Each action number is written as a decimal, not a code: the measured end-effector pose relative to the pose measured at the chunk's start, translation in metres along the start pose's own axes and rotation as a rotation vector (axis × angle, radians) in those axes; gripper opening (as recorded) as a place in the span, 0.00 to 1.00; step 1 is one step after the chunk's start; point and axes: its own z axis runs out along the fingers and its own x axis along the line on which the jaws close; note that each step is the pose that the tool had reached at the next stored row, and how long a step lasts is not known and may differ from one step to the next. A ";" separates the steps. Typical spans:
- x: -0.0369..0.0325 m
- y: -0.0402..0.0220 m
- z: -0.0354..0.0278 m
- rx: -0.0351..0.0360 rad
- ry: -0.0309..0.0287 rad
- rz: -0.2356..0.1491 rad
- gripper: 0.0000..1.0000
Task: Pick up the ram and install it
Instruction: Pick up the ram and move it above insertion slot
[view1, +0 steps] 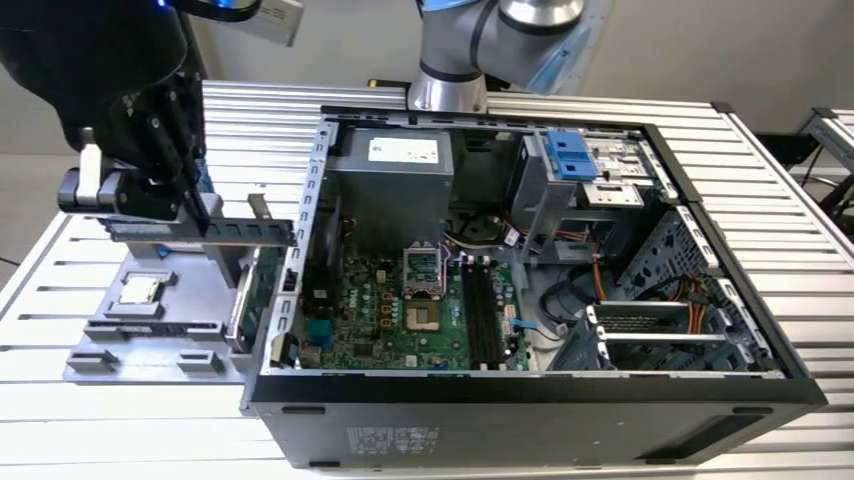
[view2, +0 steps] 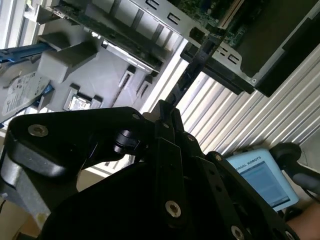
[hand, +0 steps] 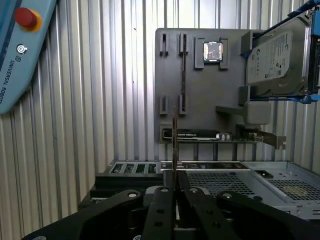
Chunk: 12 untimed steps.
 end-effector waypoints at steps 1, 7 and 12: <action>-0.0001 -0.0021 0.0000 0.0000 0.0000 0.000 0.00; -0.0004 -0.0164 0.0001 0.0000 0.0000 0.000 0.00; -0.0006 -0.0281 0.0001 -0.0001 0.0001 0.000 0.00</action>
